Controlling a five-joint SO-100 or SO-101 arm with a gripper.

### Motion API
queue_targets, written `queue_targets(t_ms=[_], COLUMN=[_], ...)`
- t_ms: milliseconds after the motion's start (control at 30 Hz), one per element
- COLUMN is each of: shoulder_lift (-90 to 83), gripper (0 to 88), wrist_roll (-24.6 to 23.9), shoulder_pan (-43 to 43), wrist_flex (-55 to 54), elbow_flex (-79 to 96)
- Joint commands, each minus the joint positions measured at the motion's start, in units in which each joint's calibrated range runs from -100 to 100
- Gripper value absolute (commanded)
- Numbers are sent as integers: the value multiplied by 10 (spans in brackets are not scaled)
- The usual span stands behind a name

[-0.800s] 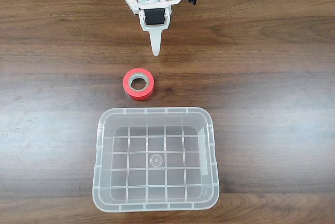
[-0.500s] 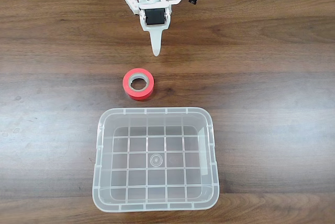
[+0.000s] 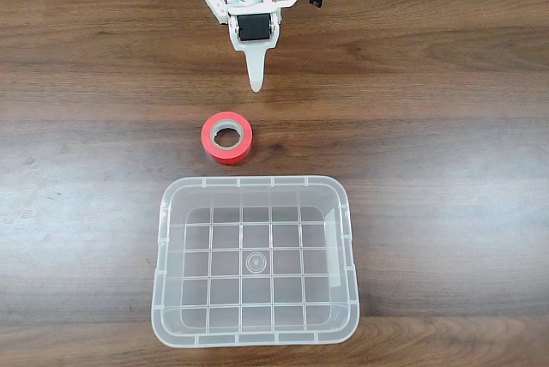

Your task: Grab the tape and place it in the box.

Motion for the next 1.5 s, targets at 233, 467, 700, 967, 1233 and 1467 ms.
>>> queue_targets(t_ms=[233,467,700,967,1233,1467], shoulder_lift=[-7,-6,2,3,11,132], gripper=[13,12,11,11,11,11], wrist_roll=[-4,-4,1,0,-3,-2], shoulder_pan=[-2,69,167,176,171,156], wrist_flex=[-15,-85,-94,-85,38,38], elbow_flex=[-7,-13,-42,-46,-136,-249])
